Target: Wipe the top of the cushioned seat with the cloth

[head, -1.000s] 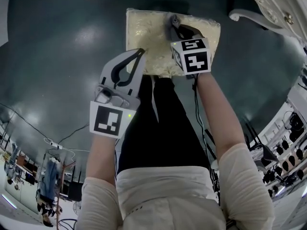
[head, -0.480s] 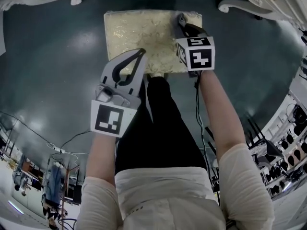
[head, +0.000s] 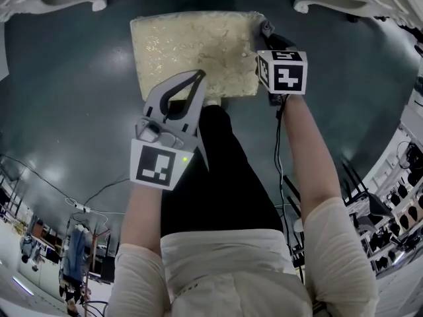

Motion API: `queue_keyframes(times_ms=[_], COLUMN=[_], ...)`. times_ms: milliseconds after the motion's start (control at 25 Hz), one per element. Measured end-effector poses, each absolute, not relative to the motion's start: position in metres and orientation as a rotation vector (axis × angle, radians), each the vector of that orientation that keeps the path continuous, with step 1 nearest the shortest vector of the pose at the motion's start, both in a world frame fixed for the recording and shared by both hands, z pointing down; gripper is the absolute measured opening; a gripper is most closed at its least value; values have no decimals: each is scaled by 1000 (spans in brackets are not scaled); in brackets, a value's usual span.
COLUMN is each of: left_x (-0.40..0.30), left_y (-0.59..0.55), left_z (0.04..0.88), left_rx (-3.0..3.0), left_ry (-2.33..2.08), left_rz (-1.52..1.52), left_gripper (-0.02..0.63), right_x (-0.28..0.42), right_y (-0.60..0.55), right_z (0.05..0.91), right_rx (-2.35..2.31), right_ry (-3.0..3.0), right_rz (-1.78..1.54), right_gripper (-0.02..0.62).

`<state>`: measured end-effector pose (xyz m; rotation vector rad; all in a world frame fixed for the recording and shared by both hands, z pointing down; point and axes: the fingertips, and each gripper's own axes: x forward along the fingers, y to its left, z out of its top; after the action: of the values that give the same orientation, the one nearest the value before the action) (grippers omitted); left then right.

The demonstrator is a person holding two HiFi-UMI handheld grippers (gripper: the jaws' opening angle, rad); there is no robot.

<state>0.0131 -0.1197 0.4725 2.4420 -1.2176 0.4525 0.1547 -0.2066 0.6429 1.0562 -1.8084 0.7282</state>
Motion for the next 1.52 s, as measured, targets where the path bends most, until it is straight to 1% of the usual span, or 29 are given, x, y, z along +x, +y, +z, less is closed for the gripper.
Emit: queue_keyframes(times_ms=[160, 400, 600, 840, 1160, 1320, 1520], left_x=[20, 0, -44, -108, -176, -196, -199], left_y=[-115, -101, -76, -60, -35, -25, -25], left_z=[460, 444, 439, 450, 457, 466, 478], left_rx=[2437, 2424, 2418, 2390, 2351, 2329, 2305], left_ry=[-1235, -1267, -1284, -1320, -1353, -1347, -1355], left_rz=[421, 403, 411, 428, 430, 453, 464], left_gripper=[2, 2, 2, 2, 2, 2, 2], right_x=[159, 100, 35, -50, -133, -156, -150], right_y=[-206, -186, -152, -112, -85, -79, -76], right_z=[620, 590, 580, 591, 597, 608, 634], right_rx=[1071, 991, 923, 796, 746, 731, 731], right_ry=[-1836, -1933, -1982, -2028, -2045, -2052, -2013], right_rz=[715, 739, 751, 762, 819, 846, 866], right_gripper=[29, 28, 28, 28, 28, 28, 28])
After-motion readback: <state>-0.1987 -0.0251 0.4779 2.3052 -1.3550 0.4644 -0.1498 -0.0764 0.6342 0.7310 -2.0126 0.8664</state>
